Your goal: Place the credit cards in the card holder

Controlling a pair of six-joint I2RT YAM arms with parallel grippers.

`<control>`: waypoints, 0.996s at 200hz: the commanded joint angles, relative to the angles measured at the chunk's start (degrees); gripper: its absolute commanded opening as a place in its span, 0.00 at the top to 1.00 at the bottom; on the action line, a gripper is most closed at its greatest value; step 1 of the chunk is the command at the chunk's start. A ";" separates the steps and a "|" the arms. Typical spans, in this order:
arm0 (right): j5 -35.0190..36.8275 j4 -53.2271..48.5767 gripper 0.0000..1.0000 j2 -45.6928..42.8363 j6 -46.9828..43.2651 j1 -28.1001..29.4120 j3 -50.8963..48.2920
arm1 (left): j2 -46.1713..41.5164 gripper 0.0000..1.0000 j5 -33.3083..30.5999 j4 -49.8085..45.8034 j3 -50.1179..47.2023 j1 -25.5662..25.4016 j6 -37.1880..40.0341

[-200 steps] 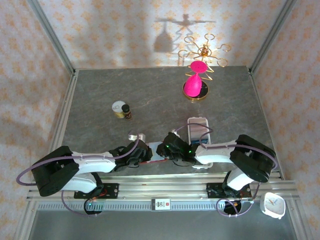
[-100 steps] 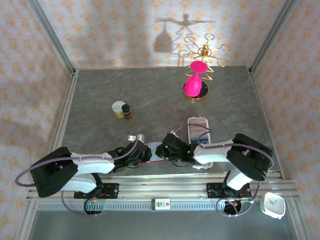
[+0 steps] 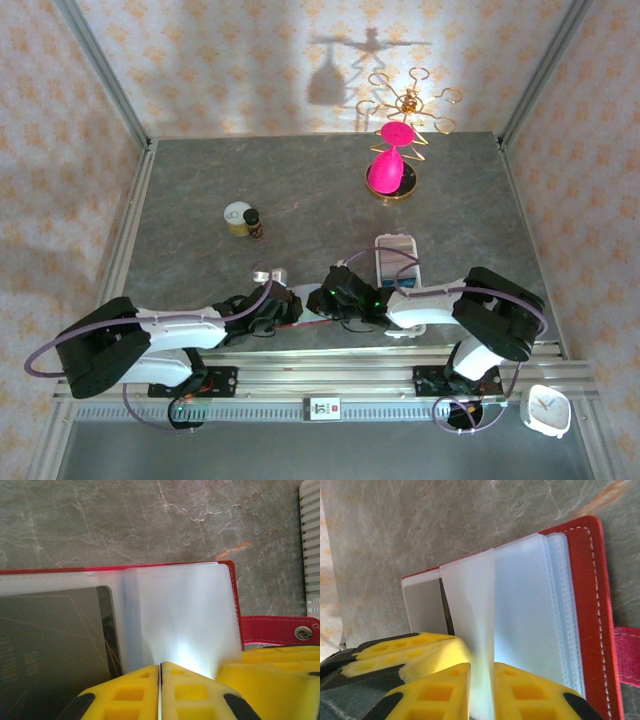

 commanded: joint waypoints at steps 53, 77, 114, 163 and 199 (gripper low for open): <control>5.42 -6.67 1.00 -2.43 -1.11 0.30 0.68 | -8.51 0.74 -5.33 -9.63 4.15 1.20 2.44; 5.15 -5.83 1.00 -4.12 -0.76 0.30 -1.07 | -12.72 0.67 -9.65 -15.56 3.16 3.57 1.94; 2.93 0.24 0.95 -3.47 -3.22 2.01 0.10 | -16.14 0.66 -7.79 -17.16 -1.12 8.30 1.82; -2.02 8.30 0.68 3.25 -3.11 2.68 4.49 | -19.05 0.66 -8.95 -17.83 -4.03 9.25 -1.13; -5.90 15.20 0.59 6.74 -1.37 3.00 6.54 | -24.56 0.66 -13.86 -22.98 -5.09 9.47 -4.13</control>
